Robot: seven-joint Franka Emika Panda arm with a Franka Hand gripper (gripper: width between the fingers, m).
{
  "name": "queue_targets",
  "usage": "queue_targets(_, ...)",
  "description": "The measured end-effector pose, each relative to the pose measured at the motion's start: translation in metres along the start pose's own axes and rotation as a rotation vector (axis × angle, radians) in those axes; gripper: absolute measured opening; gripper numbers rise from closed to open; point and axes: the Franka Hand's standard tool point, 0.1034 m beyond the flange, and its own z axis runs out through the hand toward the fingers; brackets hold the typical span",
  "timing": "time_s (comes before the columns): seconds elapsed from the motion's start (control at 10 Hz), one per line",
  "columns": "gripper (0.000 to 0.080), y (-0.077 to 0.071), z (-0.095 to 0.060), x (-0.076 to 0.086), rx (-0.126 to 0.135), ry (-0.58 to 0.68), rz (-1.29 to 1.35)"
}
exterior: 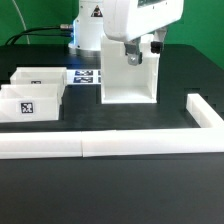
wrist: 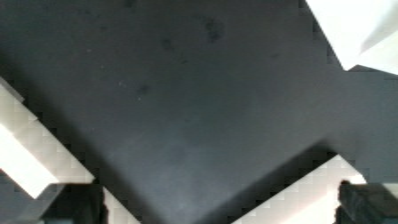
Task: Assemble drawer
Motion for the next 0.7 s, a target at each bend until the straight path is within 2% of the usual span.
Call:
queue_targets(0.6, 0.0650, -0.0007, 0.0001, -0.0006, 0.000, 0.000, 0.001)
queue_targets(0.7, 0.0650, -0.0096, -0.0038, -0.0069, -0.020, 0.017, 0.082)
